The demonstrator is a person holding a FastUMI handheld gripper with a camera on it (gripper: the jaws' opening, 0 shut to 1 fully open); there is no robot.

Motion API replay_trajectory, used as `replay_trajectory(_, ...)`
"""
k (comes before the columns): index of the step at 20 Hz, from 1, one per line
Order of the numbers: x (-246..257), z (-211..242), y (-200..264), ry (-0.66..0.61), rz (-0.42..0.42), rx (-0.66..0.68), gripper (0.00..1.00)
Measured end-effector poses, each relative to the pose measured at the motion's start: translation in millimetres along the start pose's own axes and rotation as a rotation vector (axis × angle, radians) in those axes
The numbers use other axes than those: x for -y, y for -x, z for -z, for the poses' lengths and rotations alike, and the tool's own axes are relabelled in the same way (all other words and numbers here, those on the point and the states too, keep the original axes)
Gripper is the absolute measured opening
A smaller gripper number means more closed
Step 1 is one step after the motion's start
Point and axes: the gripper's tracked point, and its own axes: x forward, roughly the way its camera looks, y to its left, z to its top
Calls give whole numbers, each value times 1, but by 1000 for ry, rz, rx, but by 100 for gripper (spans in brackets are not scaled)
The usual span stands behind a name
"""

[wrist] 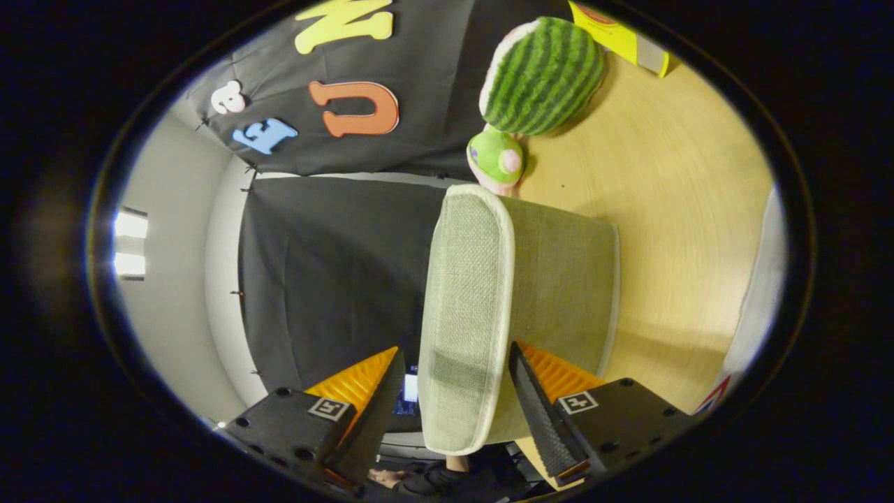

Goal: Open the storage box then place both shoes into the box .Put the left shoe in first, then the right shoe, with the right side of both shoes facing outward in a uniform manner.

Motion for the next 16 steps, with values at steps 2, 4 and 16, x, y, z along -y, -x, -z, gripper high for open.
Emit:
replay_trajectory(2,6,-9,5,-12,6,8,64)
replay_trajectory(4,5,-12,9,-37,-27,14,41)
replay_trajectory(16,-85,-8,8,50,-70,31,5)
